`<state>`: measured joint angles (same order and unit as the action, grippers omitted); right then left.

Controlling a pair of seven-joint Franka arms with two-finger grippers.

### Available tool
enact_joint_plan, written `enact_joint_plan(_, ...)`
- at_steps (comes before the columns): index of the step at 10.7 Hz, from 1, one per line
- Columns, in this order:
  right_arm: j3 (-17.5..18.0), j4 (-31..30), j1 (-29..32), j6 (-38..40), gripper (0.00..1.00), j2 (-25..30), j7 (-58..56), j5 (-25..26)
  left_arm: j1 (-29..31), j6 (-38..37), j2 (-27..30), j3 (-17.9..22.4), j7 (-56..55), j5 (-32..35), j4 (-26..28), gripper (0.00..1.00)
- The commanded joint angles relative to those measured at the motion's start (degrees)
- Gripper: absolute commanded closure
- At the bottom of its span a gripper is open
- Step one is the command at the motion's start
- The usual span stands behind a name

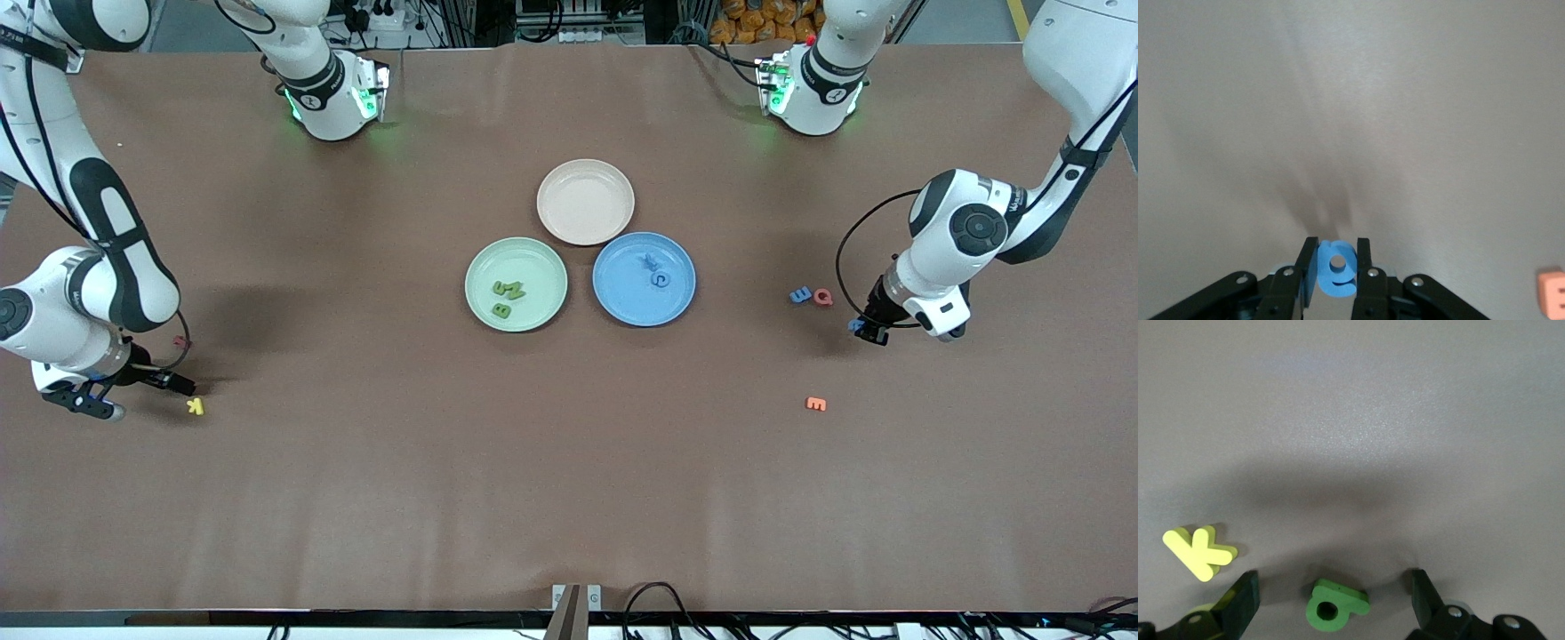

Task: Sort letters by color into matching plates
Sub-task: 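Lower the right gripper to the green g while the left gripper lifts the a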

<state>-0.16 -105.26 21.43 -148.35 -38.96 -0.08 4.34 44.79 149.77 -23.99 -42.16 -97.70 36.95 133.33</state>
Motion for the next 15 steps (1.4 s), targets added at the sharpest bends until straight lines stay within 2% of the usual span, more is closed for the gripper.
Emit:
enact_joint_plan(1,1.13,-3.37,1.51,-1.85,0.0,1.43,0.17,0.67,0.03,-5.7,1.41,-3.27,-1.97,-0.12,-2.63,1.0)
enact_joint_plan(4,1.22,-4.17,1.51,-1.85,0.0,2.4,0.08,0.67,0.03,-12.46,1.84,-7.48,-1.97,-2.23,-6.49,1.0)
enact_joint_plan(7,1.22,-4.69,1.6,-1.76,0.0,3.19,0.0,0.67,0.03,-17.91,1.85,-14.15,-6.61,-4.7,-10.18,1.0)
enact_joint_plan(11,1.3,-4.69,2.04,-1.76,0.02,3.28,-0.18,0.67,-0.84,-23.9,1.58,-19.26,-7.68,-7.85,-13.97,1.0)
enact_joint_plan(12,1.31,-4.69,2.12,-1.76,0.14,3.28,-0.27,0.67,-1.28,-24.17,1.58,-20.66,-9.17,-7.95,-14.06,1.0)
enact_joint_plan(13,1.48,-4.69,2.21,-1.85,0.33,3.37,-0.27,0.67,-3.2,-24.17,1.58,-20.94,-11.01,-7.95,-14.06,1.0)
enact_joint_plan(14,1.74,-4.61,2.56,-1.77,0.46,3.37,-0.27,0.67,-5.48,-24.35,1.58,-20.94,-12.59,-7.95,-14.06,1.0)
enact_joint_plan(15,1.74,-4.61,2.65,-1.76,0.5,3.63,-0.27,0.67,-7.86,-25.92,1.41,-20.94,-13.39,-7.95,-14.06,1.0)
